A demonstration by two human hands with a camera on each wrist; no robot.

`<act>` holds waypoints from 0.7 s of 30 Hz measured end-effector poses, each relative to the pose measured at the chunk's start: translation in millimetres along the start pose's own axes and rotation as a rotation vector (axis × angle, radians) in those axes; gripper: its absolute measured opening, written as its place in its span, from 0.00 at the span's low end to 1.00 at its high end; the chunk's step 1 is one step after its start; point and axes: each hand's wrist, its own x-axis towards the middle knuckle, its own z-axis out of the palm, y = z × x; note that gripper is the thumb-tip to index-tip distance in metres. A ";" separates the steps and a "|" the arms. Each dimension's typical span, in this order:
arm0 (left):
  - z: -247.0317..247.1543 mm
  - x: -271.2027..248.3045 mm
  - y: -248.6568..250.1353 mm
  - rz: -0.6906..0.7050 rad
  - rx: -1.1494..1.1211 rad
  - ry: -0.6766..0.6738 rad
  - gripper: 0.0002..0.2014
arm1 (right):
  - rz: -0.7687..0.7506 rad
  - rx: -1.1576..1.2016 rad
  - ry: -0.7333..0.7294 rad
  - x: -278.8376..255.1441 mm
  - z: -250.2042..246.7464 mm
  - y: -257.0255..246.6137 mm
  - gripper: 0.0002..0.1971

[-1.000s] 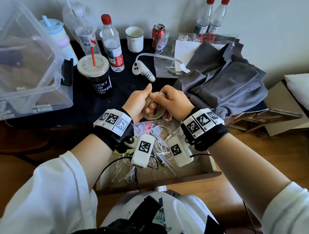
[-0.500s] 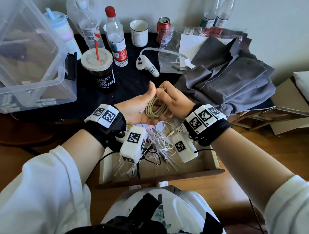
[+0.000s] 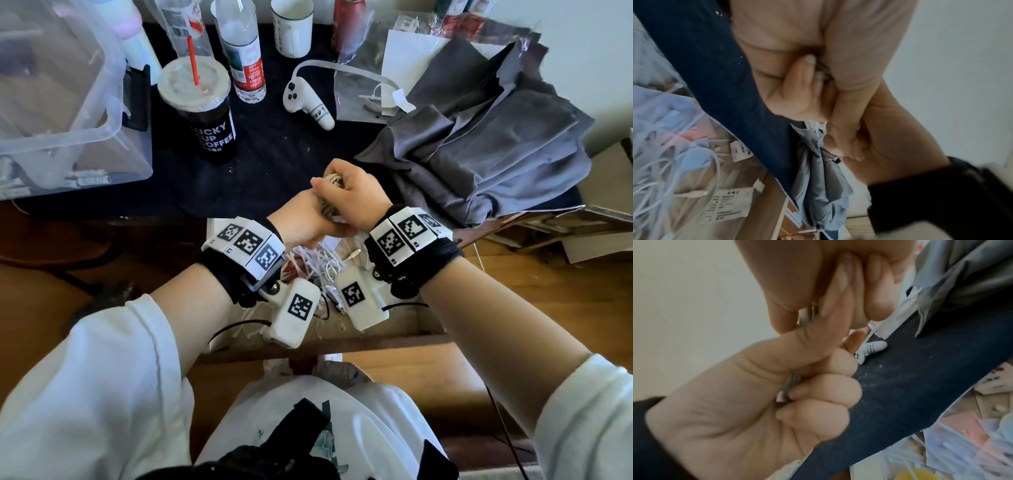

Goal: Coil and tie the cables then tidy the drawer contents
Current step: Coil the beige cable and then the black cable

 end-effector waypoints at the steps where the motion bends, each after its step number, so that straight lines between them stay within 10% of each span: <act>1: -0.3 0.0 -3.8 -0.004 -0.066 -0.036 0.11 | -0.017 0.004 0.000 -0.2 1.1 2.2 0.11; 5: 0.0 -1.8 -16.6 -0.094 -0.325 -0.152 0.07 | -0.055 0.041 -0.020 -5.0 9.9 16.2 0.07; 11: 14.5 8.5 -45.7 -0.173 -0.112 -0.195 0.13 | -0.040 0.148 -0.115 -16.6 29.1 40.9 0.06; 21: 26.0 -4.5 -145.1 -0.710 -0.308 -0.326 0.21 | 0.654 0.193 -0.501 -44.0 58.7 133.8 0.12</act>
